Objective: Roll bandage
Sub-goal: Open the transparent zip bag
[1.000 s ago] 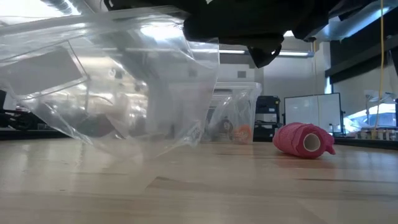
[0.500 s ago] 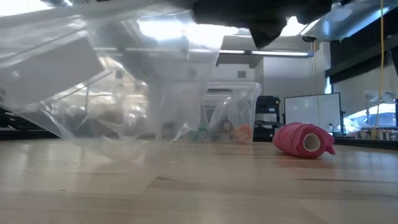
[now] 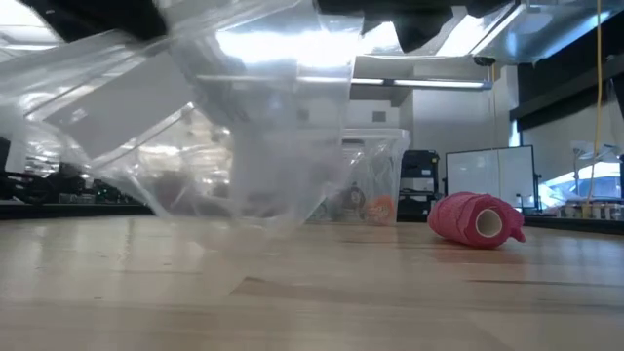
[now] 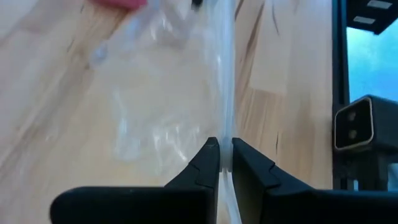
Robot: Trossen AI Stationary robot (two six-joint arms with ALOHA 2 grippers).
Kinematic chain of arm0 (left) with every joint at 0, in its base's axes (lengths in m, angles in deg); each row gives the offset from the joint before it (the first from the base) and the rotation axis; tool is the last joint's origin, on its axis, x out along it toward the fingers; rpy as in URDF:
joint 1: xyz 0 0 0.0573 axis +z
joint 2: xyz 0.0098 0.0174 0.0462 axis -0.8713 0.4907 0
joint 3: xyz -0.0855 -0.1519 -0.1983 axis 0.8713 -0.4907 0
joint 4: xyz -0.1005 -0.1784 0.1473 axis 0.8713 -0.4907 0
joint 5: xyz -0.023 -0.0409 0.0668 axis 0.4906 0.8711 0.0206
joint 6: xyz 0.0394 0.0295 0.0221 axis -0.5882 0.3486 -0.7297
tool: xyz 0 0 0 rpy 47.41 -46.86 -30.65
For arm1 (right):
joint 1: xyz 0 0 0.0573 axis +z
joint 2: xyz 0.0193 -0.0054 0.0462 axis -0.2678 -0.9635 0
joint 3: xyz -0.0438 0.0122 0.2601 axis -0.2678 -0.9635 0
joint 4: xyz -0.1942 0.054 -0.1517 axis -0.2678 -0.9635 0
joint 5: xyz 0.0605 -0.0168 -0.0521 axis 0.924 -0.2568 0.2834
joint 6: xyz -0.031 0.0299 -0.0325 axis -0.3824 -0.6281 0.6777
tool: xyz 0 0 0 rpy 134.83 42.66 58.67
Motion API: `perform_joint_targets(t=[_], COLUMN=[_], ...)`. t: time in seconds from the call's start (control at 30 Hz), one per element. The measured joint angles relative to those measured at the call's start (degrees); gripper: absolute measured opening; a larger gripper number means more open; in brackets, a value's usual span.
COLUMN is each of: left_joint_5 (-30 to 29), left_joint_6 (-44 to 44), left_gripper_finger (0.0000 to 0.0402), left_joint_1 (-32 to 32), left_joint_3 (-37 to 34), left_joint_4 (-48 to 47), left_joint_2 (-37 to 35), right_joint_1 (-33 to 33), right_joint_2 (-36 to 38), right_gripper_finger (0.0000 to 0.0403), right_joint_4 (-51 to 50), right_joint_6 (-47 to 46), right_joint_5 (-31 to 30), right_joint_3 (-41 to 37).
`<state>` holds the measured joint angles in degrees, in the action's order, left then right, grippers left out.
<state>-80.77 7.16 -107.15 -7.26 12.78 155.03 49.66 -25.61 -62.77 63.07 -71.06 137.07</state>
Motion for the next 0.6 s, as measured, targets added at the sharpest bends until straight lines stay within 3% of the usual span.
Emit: perform_joint_targets(t=[0.4, 0.6], left_joint_5=[3.2, 3.6], left_joint_6=[13.0, 14.3], left_gripper_finger=[0.0029, 0.0031], left_joint_1=[-4.0, -3.6], left_joint_3=[0.0, 0.0], left_joint_4=[-6.8, -5.4], left_joint_2=[0.0, 0.0], right_joint_1=[0.0, 0.0], right_joint_2=[2.6, 2.7], right_gripper_finger=[0.0, 0.0], right_joint_4=[-4.6, -4.5], right_joint_6=[2.3, 2.2], right_joint_5=[0.1, 0.2], right_joint_3=[0.1, 0.1])
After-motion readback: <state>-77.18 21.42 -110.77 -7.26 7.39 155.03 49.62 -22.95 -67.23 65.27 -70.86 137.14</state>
